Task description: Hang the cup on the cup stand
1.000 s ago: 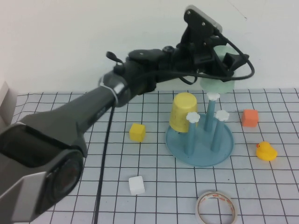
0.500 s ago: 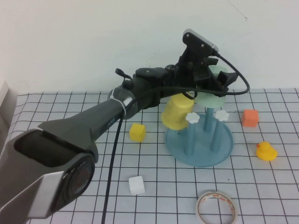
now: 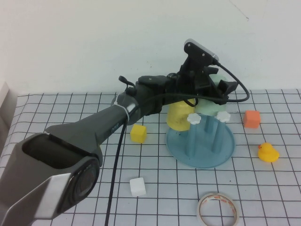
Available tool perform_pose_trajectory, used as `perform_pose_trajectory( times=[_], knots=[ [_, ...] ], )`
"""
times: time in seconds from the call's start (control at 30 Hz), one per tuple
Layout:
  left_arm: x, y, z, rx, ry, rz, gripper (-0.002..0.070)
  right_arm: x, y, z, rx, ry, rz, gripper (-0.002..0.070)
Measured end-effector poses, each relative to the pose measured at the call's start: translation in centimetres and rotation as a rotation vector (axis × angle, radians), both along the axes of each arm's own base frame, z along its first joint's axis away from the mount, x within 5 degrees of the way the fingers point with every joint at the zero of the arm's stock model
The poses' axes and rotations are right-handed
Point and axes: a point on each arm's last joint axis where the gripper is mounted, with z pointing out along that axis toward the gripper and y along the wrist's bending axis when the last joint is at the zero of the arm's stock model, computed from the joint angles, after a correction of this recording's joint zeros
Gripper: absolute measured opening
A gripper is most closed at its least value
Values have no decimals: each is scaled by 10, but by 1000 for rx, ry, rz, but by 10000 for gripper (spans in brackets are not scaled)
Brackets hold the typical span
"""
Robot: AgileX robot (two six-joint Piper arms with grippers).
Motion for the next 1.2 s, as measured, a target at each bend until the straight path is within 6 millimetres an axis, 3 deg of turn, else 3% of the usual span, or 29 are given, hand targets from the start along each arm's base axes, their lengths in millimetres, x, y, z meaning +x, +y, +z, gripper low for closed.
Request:
perform_pose_trajectory(
  times=[0.07, 0.2, 0.4, 0.53, 0.7, 0.77, 0.87, 1.0, 1.2],
  knots=[
    [0, 0, 3, -9, -1, -3, 550, 0, 0, 0, 0, 0, 0, 366],
    [0, -1, 9, -28, -4, -7, 663, 0, 0, 0, 0, 0, 0, 366],
    [-3, 1, 35, -73, -6, -1, 670, 0, 0, 0, 0, 0, 0, 366],
    [-9, 5, 69, -117, -16, -3, 523, 0, 0, 0, 0, 0, 0, 366],
    [-22, 37, 141, -126, -90, -46, 176, 0, 2, 0, 8, 0, 23, 366],
    [-30, 54, 170, -111, -129, -77, 74, 0, 4, 0, 15, -1, 47, 366],
    [-50, 83, 215, -59, -187, -112, 22, -1, 10, 1, 54, 1, 106, 366],
    [-79, 120, 265, 63, -273, -87, 5, -4, 20, 2, 120, 7, 201, 366],
    [-131, 167, 327, 358, -471, 106, 0, -8, 32, 3, 170, 12, 330, 366]
  ],
)
